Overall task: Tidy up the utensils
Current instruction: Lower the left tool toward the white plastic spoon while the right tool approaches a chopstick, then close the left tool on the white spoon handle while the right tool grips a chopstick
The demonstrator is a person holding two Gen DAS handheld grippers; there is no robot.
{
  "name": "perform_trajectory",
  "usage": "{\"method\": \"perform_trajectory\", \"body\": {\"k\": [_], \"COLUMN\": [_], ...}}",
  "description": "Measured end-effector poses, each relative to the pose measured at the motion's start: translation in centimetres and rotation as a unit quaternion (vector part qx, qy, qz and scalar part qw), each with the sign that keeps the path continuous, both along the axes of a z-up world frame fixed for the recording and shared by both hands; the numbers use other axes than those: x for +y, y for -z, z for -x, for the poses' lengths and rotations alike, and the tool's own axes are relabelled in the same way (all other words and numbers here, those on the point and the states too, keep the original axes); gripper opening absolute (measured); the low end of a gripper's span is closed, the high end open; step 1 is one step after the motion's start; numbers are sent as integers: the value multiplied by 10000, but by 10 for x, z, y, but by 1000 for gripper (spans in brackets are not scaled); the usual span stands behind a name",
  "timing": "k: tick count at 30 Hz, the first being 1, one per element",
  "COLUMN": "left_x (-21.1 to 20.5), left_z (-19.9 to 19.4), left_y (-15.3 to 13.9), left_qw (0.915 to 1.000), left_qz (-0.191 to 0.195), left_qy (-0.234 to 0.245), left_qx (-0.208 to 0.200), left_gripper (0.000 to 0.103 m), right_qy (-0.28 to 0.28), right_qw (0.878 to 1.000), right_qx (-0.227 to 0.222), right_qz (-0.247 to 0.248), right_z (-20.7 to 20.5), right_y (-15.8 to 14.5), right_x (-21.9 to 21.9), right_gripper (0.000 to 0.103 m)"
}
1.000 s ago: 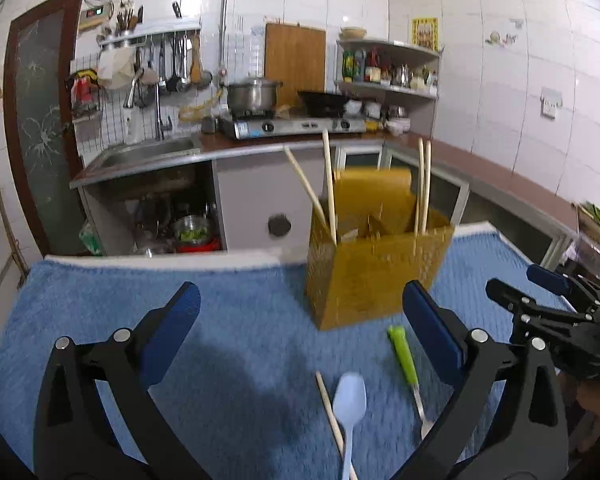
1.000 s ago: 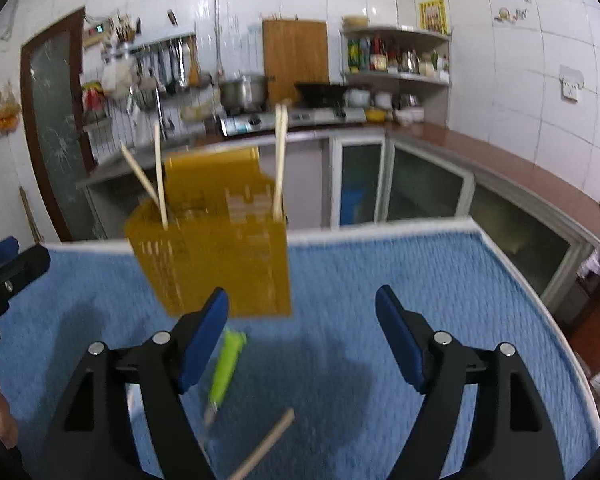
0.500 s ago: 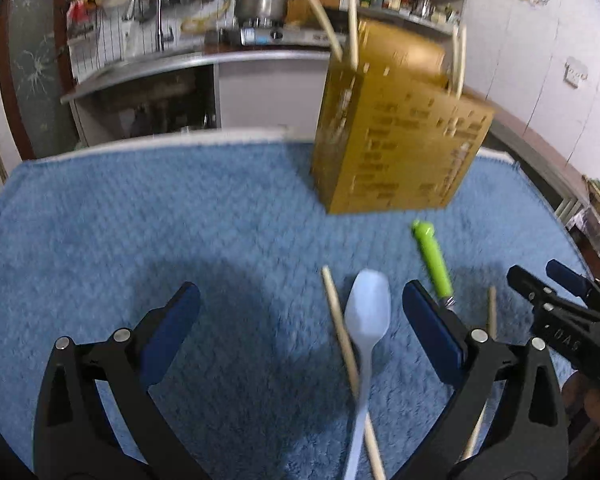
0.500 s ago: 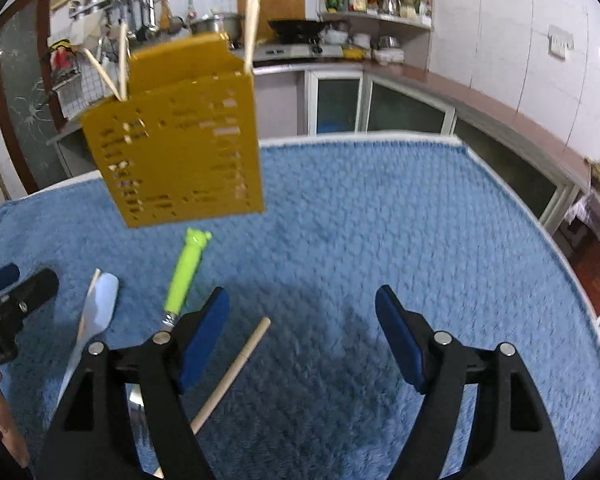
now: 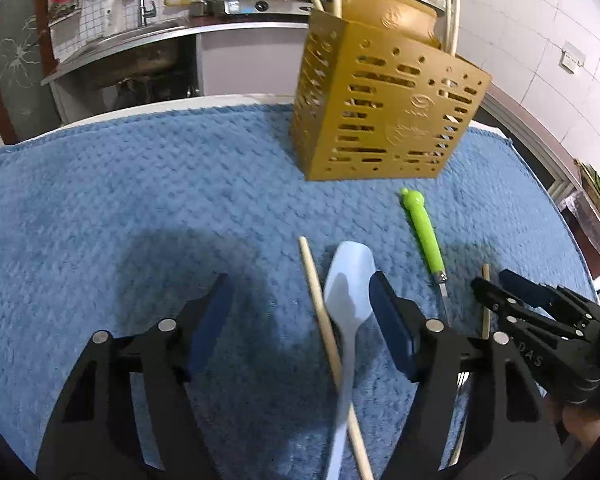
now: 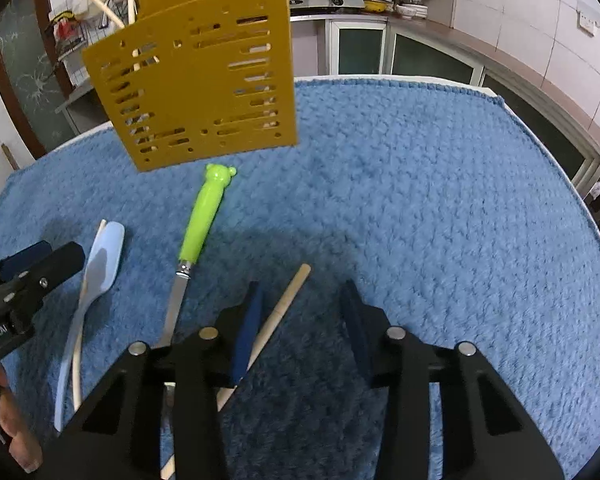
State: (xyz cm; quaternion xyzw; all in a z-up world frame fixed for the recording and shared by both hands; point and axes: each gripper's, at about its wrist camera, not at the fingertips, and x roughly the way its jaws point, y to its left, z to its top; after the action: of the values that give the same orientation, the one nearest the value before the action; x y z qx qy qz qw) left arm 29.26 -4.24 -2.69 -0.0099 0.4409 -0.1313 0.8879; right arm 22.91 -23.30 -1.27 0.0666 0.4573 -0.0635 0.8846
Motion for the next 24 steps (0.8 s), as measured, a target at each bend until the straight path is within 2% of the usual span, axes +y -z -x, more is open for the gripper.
{"method": "perform_trajectory", "body": {"k": [4, 5, 8, 13, 15, 17, 20, 24], "left_x": [-13, -16, -19, -21, -19, -14, -4, 0], "left_z": [-3, -5, -11, -13, -14, -16, -17, -16], "left_y": [4, 7, 16, 17, 17, 16, 13, 10], "left_qw": [9999, 9998, 9995, 9996, 9997, 9997, 9992, 9989], "left_qz": [-80, -124, -115, -193, -127, 25, 259, 355], "left_qy": [131, 142, 189, 120, 115, 68, 62, 74], "left_qx": [33, 42, 222, 172, 193, 251, 302, 292], "left_gripper": [62, 62, 51, 40, 26, 21, 7, 2], "right_qy": [-61, -91, -108, -192, -262, -337, -407, -432], "right_qw": [10000, 10000, 9999, 9996, 9995, 9993, 9989, 9987], "right_qx": [-18, -29, -51, -106, -136, -164, -199, -211], "right_qz": [27, 2, -10, -152, -60, -48, -73, -155], "right_z": [-2, -2, -3, -3, -5, -7, -7, -5], "right_y": [0, 0, 0, -1, -1, -2, -2, -4], "right_x": [0, 1, 0, 1, 6, 8, 8, 6], "right_gripper": [33, 29, 21, 14, 11, 8, 6, 6]}}
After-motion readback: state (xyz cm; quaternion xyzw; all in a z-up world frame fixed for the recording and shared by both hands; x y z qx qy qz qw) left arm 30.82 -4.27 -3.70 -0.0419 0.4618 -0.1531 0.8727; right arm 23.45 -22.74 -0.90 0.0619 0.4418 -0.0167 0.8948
